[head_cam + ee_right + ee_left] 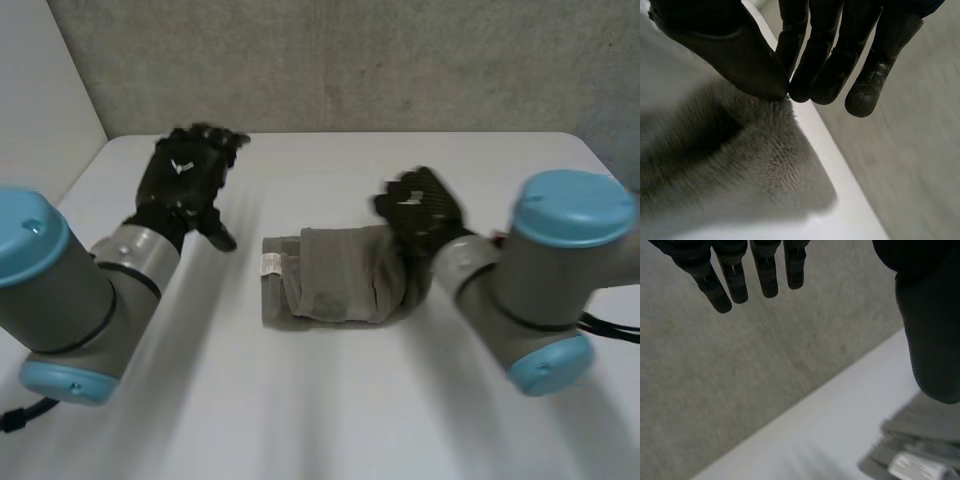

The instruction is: Fold the towel.

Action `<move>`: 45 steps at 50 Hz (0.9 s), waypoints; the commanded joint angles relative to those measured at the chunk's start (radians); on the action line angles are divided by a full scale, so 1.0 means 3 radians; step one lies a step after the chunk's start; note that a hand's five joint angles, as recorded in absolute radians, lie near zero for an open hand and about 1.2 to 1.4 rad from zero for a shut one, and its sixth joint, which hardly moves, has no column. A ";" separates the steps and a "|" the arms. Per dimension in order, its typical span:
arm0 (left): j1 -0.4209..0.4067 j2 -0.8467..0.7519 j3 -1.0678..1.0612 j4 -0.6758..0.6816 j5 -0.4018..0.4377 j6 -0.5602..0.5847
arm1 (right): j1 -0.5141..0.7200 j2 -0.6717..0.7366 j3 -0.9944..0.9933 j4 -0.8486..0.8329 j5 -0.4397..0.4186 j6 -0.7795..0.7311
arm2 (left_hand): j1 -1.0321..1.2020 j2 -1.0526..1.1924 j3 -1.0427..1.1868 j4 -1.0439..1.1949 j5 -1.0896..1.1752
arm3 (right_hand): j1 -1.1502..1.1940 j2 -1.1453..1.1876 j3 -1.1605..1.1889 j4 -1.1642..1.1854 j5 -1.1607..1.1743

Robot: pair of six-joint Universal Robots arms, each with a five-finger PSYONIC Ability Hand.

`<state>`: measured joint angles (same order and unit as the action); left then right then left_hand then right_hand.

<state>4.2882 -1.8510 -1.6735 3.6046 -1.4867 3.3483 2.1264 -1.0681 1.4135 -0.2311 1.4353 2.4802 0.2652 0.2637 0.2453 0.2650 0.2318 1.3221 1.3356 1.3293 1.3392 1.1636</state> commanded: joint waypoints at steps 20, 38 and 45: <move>-0.0017 -0.0185 0.0342 -0.0158 0.0006 -0.0423 | 0.0413 0.0145 -0.0401 0.0540 0.0375 0.0778 | -0.0211 -0.0207 -0.0145 -0.0211 -0.0682 | -0.3825 -0.3870 -0.3849 -0.3882 -0.3879; -0.0105 -0.0237 0.0174 -0.0132 0.0006 -0.0408 | -0.0742 -0.0095 0.0784 0.0122 0.0380 0.0743 | -0.0211 -0.0207 -0.0145 -0.0211 -0.0682 | -0.3566 -0.3611 -0.3590 -0.3623 -0.3620; -0.0115 -0.0252 0.0169 -0.0127 0.0006 -0.0403 | -0.0952 -0.0070 0.0995 0.0014 0.0349 0.0584 | -0.0221 -0.0216 -0.0155 -0.0221 -0.0692 | -0.3018 -0.3063 -0.3042 -0.3075 -0.3071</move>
<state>4.2559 -1.9229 -1.6217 3.5656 -1.4850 3.2263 1.8900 -1.0943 1.6656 -0.1953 1.5453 2.6911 0.2652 0.2637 0.2453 0.2650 0.2300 0.3250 0.3193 0.3184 0.3191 0.1564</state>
